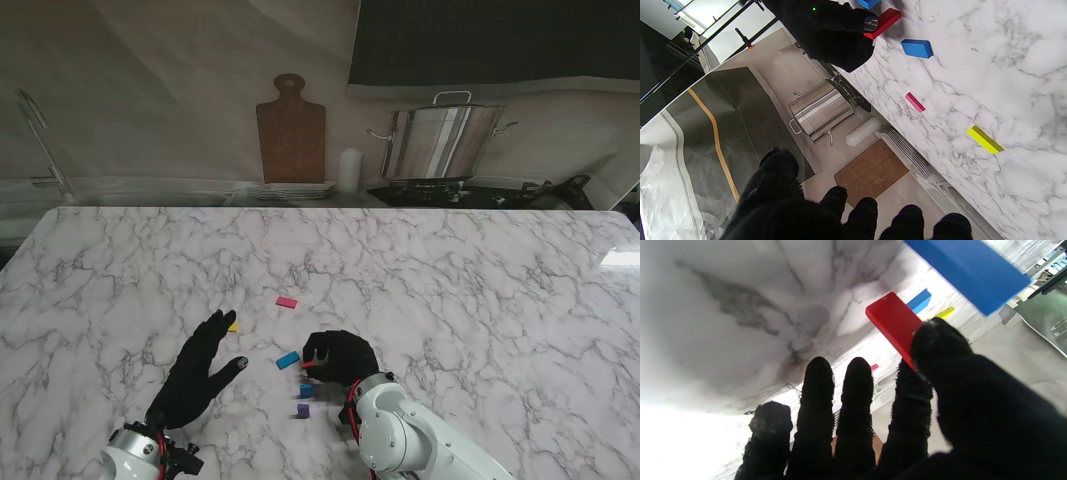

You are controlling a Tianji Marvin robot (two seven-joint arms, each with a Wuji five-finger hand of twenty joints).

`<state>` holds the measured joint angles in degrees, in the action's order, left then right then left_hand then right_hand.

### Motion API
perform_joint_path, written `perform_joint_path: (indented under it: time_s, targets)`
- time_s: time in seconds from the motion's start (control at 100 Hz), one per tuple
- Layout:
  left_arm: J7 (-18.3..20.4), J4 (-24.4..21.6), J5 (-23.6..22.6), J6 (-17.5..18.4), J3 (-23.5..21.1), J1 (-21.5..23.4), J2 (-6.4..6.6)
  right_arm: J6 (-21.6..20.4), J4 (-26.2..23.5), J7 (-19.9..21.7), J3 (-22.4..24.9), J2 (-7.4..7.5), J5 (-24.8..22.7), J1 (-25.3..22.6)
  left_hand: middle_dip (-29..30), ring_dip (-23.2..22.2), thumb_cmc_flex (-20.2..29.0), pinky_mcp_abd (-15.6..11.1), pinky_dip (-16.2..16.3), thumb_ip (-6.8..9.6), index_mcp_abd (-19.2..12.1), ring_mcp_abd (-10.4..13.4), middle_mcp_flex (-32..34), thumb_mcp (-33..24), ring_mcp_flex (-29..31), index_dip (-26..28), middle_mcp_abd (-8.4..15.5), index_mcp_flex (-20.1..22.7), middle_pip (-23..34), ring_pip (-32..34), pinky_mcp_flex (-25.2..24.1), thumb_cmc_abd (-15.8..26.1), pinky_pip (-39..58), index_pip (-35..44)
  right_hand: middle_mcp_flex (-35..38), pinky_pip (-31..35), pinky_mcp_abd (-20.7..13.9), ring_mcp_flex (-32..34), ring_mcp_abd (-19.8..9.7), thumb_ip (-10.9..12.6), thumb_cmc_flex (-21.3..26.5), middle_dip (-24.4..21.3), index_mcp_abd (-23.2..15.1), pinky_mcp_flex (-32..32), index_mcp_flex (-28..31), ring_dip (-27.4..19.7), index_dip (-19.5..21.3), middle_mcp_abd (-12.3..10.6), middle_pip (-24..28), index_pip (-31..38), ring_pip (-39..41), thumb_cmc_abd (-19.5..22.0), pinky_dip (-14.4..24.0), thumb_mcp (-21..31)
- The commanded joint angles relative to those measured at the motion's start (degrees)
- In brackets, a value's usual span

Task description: Arrange dominoes in a row

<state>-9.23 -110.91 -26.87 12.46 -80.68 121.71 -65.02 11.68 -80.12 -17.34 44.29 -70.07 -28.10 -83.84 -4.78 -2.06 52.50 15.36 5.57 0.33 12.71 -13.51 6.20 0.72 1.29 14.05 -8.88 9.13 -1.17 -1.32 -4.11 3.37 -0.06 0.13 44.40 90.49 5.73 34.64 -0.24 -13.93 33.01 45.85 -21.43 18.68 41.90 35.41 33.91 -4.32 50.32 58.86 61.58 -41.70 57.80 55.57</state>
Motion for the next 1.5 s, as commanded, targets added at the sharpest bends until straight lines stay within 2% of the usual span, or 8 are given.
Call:
perform_joint_path:
  time_s: [0.0,0.33,0.48,0.78,1.04,1.33,1.49]
  targets:
    - [0.70,-0.10,-0.01,0.12,0.10,0.25,-0.11,0.44,-0.10,0.34,0.03,-0.05,0.26,-0.36,0.77,1.21,1.11,-0.26,0.07,0.03,-0.39,0.25,-1.36,0.10,-1.63,-0.80,0.39,-1.48,-0.46,-0.57,0.21,0.07,-0.69,-0.94,-0.46,2.50,-2.32,-1.17,-0.16,-0.43,1.17,0.58,-4.89,0.17,3.13,1.43,-0.23,-0.22,2.15,1.61,1.31,-1.33,1.40,1.28]
    - [0.68,-0.10,-0.04,0.08,0.13,0.23,-0.11,0.83,-0.60,1.21,0.13,0.22,0.19,-0.54,0.78,1.21,1.09,-0.29,0.06,0.03,-0.42,0.28,-1.36,0.09,-1.63,-0.80,0.43,-1.48,-0.46,-0.57,0.22,0.09,-0.68,-0.94,-2.38,1.94,-2.56,-2.64,-0.39,-0.30,0.24,0.22,-3.48,-0.60,-2.18,1.31,-1.92,-0.36,2.15,-1.67,0.73,-1.85,2.47,1.12]
    - [0.71,-0.11,-0.05,0.06,0.13,0.23,-0.10,1.08,-0.70,1.21,0.09,0.24,-0.04,-0.53,0.78,1.21,1.06,-0.27,0.07,0.02,-0.39,0.24,-1.36,0.09,-1.63,-0.79,0.39,-1.48,-0.46,-0.58,0.22,0.08,-0.67,-0.93,-3.20,1.77,-2.73,-3.13,-0.56,-0.21,-0.14,0.16,-2.80,-0.84,-3.55,1.49,-0.63,-0.63,3.01,-0.82,0.90,-2.01,2.97,1.05]
    - [0.69,-0.13,-0.01,0.09,0.07,0.25,-0.11,1.34,-0.44,0.88,-0.13,0.08,-0.01,-0.33,0.81,1.21,1.05,-0.29,0.09,0.02,-0.39,0.26,-1.36,0.12,-1.63,-0.79,0.44,-1.48,-0.46,-0.58,0.22,0.08,-0.66,-0.94,-3.62,1.66,-2.70,-3.21,-0.63,-0.29,-1.34,-0.64,-2.28,-0.60,-2.31,1.71,5.59,-0.93,4.33,3.18,1.19,-1.74,3.76,0.45]
    - [0.72,-0.10,-0.03,0.13,0.05,0.25,-0.10,1.30,-0.38,0.99,-0.15,0.07,0.18,-0.35,0.81,1.22,0.95,-0.29,0.11,0.00,-0.40,0.23,-1.36,0.17,-1.63,-0.79,0.41,-1.48,-0.46,-0.58,0.21,0.07,-0.66,-0.94,-3.64,1.64,-2.61,-3.29,-0.61,-0.33,-2.23,-0.89,-2.20,-0.63,-2.08,1.69,6.22,-0.82,4.39,2.91,1.12,-1.29,3.91,-0.04]
    - [0.73,-0.13,0.01,0.09,0.04,0.27,-0.11,-0.16,0.36,-0.21,-0.26,-0.38,0.97,-0.31,0.82,1.22,1.08,-0.30,0.12,0.02,-0.37,0.31,-1.37,0.10,-1.62,-0.79,0.38,-1.48,-0.47,-0.58,0.22,0.07,-0.67,-0.94,-2.67,1.69,-2.21,-2.91,-0.40,-0.77,-0.76,-1.32,-6.48,-0.17,1.63,1.67,5.22,-0.63,4.30,1.30,1.10,-0.59,4.03,-0.55]
    - [0.68,-0.15,0.00,0.10,0.00,0.30,-0.12,-0.37,0.39,-0.54,-0.24,-0.51,1.24,-0.33,0.83,1.22,1.08,-0.26,0.12,0.02,-0.37,0.28,-1.37,0.09,-1.63,-0.79,0.37,-1.48,-0.47,-0.58,0.20,0.06,-0.67,-0.94,-2.45,1.73,-2.21,-2.79,-0.41,-0.90,-0.86,-1.40,-6.54,-0.11,1.87,1.65,5.08,-0.66,4.20,1.15,1.09,-0.42,4.06,-0.73]
